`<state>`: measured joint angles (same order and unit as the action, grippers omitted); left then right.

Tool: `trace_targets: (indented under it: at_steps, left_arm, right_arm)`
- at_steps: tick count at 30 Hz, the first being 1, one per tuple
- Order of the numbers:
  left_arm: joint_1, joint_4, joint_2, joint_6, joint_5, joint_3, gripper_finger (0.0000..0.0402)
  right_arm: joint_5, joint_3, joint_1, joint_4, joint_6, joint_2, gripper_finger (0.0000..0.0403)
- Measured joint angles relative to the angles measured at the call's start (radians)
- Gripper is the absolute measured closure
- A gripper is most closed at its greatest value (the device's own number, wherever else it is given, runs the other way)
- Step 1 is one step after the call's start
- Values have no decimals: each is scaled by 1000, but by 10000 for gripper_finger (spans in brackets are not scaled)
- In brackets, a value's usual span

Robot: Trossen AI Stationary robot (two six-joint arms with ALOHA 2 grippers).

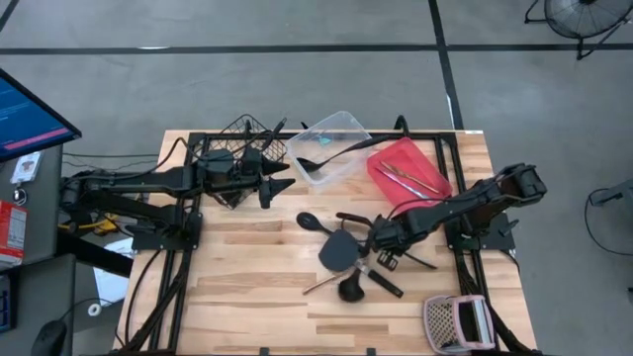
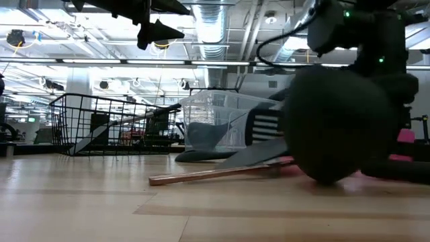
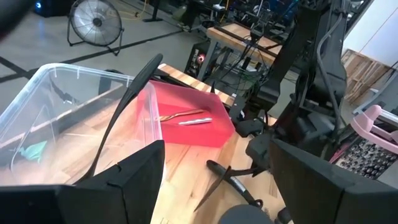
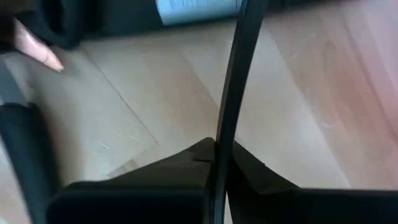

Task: Pick & Place Kitchen Items
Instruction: Put the top spatula into the wire basket

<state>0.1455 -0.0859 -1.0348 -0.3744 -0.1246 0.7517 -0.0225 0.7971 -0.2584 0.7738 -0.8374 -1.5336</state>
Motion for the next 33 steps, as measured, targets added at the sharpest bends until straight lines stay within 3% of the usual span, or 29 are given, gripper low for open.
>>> trace_targets:
  at_steps: [13, 23, 33]
  left_arm:
    - [0, -1, 0, 0, 0, 0, 134]
    - [0, -16, 0, -6, -1, 0, 134]
    - [33, -85, 0, 52, 41, 8, 134]
  right_arm:
    - [-43, 0, 16, 1, -114, 293, 394]
    - [-159, 2, 97, -200, -125, 515, 394]
    - [34, 37, 246, -239, 1, 489, 394]
